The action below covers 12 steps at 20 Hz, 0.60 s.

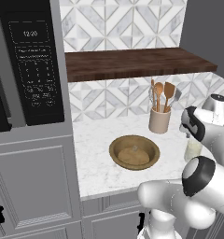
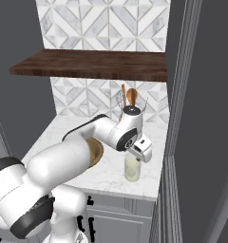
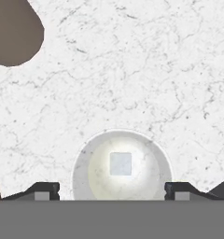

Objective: Grab a lemon wedge from the fridge and one ice cube from the ice bowl, and put them in the glass of lemonade.

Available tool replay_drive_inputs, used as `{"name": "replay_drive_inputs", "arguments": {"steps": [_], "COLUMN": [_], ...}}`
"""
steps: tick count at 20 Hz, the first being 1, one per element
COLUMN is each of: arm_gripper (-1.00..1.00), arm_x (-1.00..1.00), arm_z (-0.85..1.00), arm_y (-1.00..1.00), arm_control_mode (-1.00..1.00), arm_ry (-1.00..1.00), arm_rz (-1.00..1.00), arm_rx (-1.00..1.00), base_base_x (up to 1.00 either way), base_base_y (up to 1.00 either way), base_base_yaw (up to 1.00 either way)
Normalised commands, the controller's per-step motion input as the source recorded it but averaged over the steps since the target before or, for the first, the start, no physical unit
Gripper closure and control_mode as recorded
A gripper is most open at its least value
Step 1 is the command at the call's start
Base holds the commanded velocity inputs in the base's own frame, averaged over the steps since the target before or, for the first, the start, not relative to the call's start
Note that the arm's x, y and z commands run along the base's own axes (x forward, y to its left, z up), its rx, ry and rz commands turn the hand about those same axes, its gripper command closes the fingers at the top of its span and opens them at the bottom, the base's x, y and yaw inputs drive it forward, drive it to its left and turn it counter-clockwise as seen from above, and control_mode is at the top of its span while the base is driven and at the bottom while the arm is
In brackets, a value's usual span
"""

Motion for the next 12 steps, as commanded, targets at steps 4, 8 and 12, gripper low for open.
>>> {"name": "replay_drive_inputs", "arguments": {"steps": [4, 8, 12], "arm_gripper": [-1.00, -1.00, -1.00], "arm_x": [-0.05, -0.29, -0.36], "arm_z": [0.00, 0.13, 0.23], "arm_y": [0.00, 0.00, 0.00], "arm_control_mode": [-1.00, -1.00, -1.00], "arm_ry": [-0.01, -0.10, -0.11], "arm_rz": [0.00, 0.00, 0.00], "arm_rx": [0.00, 0.02, 0.03], "base_base_x": [0.00, 0.00, 0.00], "base_base_y": [0.00, 0.00, 0.00], "base_base_yaw": [0.00, 0.00, 0.00]}}
